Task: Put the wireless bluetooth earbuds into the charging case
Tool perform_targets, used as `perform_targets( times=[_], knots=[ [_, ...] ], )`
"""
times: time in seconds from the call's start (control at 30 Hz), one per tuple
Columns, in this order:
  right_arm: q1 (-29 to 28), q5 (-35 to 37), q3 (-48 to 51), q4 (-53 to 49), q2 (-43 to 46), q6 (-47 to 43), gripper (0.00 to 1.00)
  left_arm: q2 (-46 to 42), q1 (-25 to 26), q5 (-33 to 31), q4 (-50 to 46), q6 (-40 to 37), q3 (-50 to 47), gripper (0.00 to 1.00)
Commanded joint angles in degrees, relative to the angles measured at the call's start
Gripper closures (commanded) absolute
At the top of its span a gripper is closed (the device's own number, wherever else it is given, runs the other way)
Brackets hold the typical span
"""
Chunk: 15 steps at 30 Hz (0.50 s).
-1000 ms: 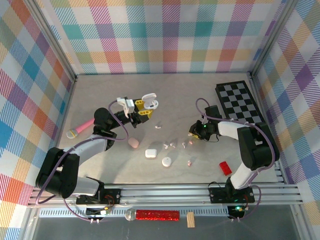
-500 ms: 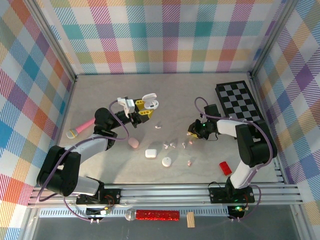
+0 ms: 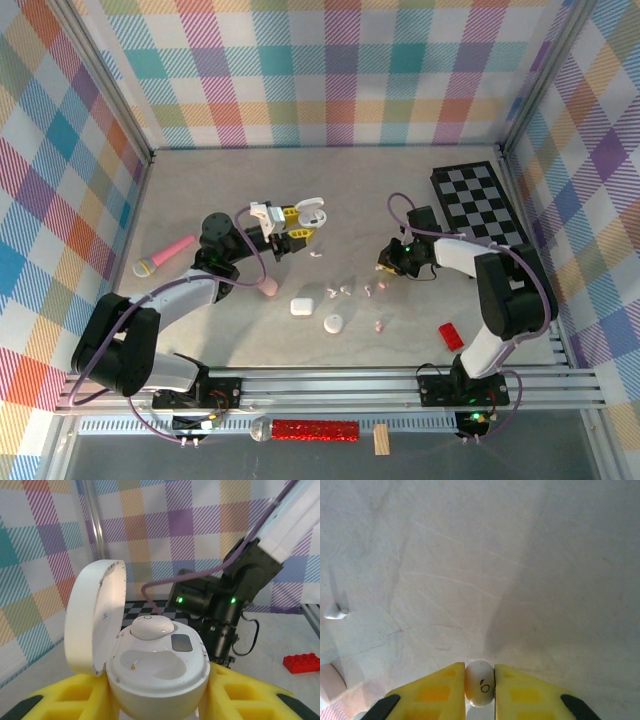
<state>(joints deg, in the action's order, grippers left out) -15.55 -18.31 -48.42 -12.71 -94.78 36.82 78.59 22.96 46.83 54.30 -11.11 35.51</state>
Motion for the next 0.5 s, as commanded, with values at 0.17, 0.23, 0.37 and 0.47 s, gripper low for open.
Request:
perform_targets(
  times=[0.17,0.23,0.37,0.47],
  knots=[
    [-0.9,3.9,-2.8,-12.1,14.0,-3.6,0.83,9.1,4.3,-7.5,16.0,1.5,2.0,0.62],
    [-1.8,5.6,-4.5,-15.4,17.2,-4.2,0.83,11.5,5.2,-8.9,19.5,2.4,2.2,0.62],
    [-4.5,8.0,-9.3,-21.1,22.1,-5.1,0.83,15.3,6.6,-10.3,20.4,1.6,3.9,0.62],
    [-6.8,8.1,-12.6,-23.1,23.7,-5.7,0.83,17.9,7.7,-11.1,20.2,0.4,5.1,0.62]
  ],
)
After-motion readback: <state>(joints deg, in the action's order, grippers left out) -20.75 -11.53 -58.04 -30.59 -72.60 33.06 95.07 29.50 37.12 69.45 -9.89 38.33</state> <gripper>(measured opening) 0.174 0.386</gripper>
